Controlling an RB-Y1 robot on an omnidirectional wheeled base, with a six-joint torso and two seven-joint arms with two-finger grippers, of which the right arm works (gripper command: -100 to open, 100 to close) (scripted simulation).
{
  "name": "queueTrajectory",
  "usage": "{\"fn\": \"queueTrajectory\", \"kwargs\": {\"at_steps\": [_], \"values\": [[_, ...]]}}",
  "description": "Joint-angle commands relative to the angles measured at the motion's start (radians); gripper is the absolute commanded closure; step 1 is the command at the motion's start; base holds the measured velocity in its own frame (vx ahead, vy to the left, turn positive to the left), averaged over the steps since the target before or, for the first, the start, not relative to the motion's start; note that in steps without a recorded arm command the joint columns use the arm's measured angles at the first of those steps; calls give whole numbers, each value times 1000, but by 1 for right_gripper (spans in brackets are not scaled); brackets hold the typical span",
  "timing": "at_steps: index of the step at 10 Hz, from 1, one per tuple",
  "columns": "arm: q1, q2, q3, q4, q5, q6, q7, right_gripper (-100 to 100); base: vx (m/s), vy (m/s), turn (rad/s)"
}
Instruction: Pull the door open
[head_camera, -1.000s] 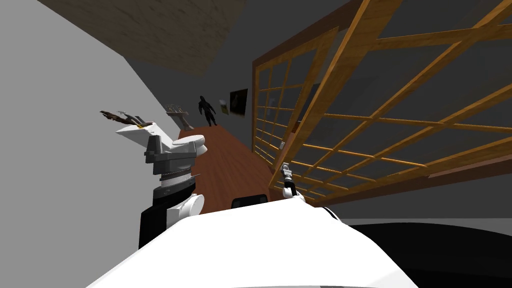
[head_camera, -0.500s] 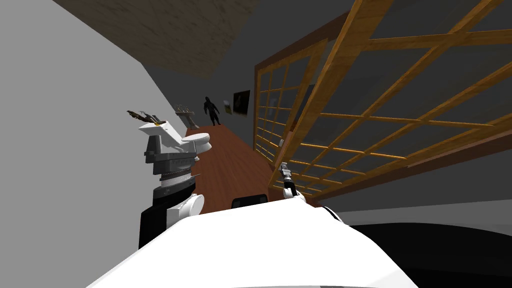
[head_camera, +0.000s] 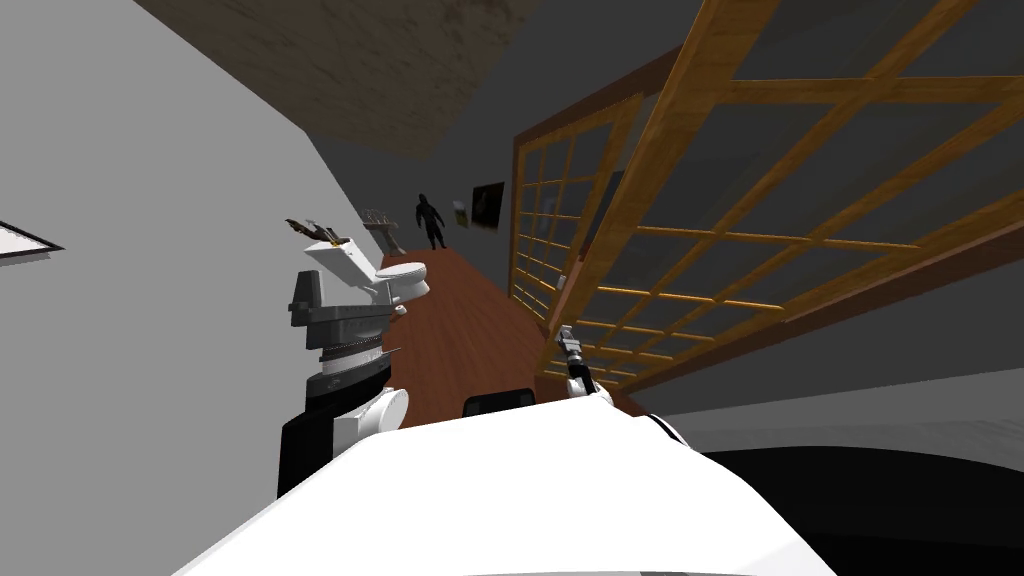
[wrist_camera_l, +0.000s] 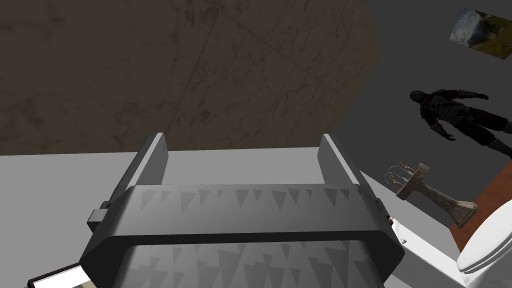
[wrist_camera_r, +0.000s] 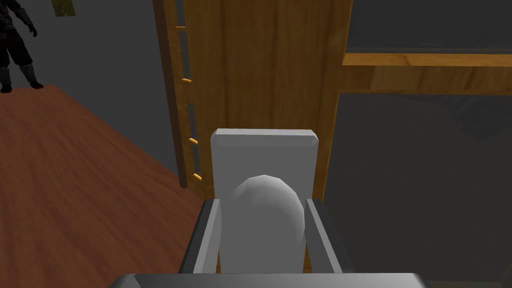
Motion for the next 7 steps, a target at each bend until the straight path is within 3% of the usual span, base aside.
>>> {"fn": "queueTrajectory", "kwargs": {"at_steps": [1, 7], "values": [[11, -12, 20, -7, 15, -9, -23, 100, -221, -34, 98], [37, -48, 79, -22, 58, -41, -93, 100, -207, -32, 65]]}}
